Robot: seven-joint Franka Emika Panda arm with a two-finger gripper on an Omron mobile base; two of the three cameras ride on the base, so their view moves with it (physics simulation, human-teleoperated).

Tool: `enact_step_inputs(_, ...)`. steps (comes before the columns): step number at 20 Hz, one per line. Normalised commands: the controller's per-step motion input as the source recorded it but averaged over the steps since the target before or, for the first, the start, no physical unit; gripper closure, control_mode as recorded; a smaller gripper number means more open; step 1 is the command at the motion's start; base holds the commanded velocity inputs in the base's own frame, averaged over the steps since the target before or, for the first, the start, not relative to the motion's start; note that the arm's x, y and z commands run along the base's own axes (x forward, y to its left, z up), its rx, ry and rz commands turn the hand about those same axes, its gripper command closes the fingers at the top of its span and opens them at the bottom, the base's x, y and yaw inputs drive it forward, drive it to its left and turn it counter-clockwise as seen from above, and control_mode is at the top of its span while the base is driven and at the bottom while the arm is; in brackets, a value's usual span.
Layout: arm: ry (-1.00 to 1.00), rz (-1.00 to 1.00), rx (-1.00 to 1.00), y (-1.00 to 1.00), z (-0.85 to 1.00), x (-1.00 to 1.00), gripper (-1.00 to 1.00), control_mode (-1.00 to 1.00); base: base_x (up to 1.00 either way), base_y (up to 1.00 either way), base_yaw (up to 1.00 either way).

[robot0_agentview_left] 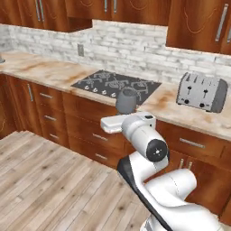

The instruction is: Retrieve the wine glasses from the counter and place one next to each plate.

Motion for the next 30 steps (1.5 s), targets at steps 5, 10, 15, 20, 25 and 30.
enact_step_inputs(5, 0.00, 0.00, 0.00, 0.00, 0.00, 0.00, 1.00, 1.00, 0.00, -0.01, 0.61)
enact_step_inputs(10, 0.00, 0.00, 0.00, 0.00, 0.00, 0.00, 1.00, 1.00, 0.03, -0.02, 0.71)
enact_step_inputs(15, 0.00, 0.00, 0.00, 0.00, 0.00, 0.00, 1.00, 1.00, 0.19, 0.05, 0.67)
enact_step_inputs(20, 0.00, 0.00, 0.00, 0.00, 0.00, 0.00, 1.00, 1.00, 0.23, 0.07, 0.71)
enact_step_inputs(25, 0.00, 0.00, 0.00, 0.00, 0.00, 0.00, 1.00, 1.00, 0.46, 0.07, 0.69)
enact_step_inputs(30, 0.00, 0.00, 0.00, 0.00, 0.00, 0.00, 1.00, 1.00, 0.66, 0.08, 0.64)
